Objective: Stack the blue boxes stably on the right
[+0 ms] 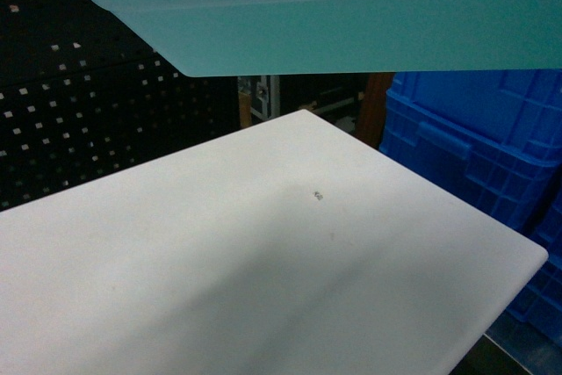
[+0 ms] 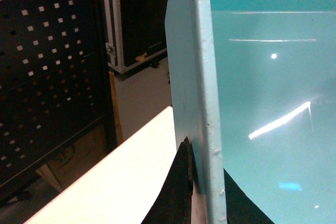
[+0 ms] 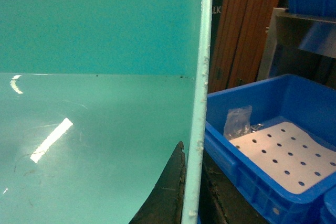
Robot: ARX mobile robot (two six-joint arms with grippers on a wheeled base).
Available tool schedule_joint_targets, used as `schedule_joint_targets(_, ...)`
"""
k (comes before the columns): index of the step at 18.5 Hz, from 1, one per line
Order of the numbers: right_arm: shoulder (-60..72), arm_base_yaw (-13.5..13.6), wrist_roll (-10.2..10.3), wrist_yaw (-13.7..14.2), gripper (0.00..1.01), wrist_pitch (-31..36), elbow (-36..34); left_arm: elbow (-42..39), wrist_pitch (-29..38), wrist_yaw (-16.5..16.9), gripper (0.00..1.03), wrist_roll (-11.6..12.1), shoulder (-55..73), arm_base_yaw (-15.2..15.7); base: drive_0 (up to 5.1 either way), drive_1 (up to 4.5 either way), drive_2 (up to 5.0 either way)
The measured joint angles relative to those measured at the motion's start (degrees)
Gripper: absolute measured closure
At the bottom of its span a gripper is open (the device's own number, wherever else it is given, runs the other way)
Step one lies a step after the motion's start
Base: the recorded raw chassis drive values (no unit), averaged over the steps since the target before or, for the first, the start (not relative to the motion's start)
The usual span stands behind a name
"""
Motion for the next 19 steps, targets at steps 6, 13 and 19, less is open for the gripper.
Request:
schedule_joint_targets(6, 0.02, 0.02, 0.04, -0.2, 0.94, -0.13, 0.0, 0.0, 0.02, 0.13, 1.01, 0.04, 0.0, 0.09, -0.8, -2.22, -1.7)
schedule_joint_targets(13, 0.02, 0.0, 0.04, -0.02, 0.94, -0.02, 0.0, 0.0, 0.04, 0.0, 1.01, 0.39, 0.0, 0.0, 2.9, -5.63, -2.3)
schedule_joint_targets(19, 0.02, 0.0, 0.04, -0.02, 0.94, -0.04, 0.0, 0.0, 0.02, 0.0, 1.01, 0.42, 0.0, 0.0, 3.2, -5.44, -2.0)
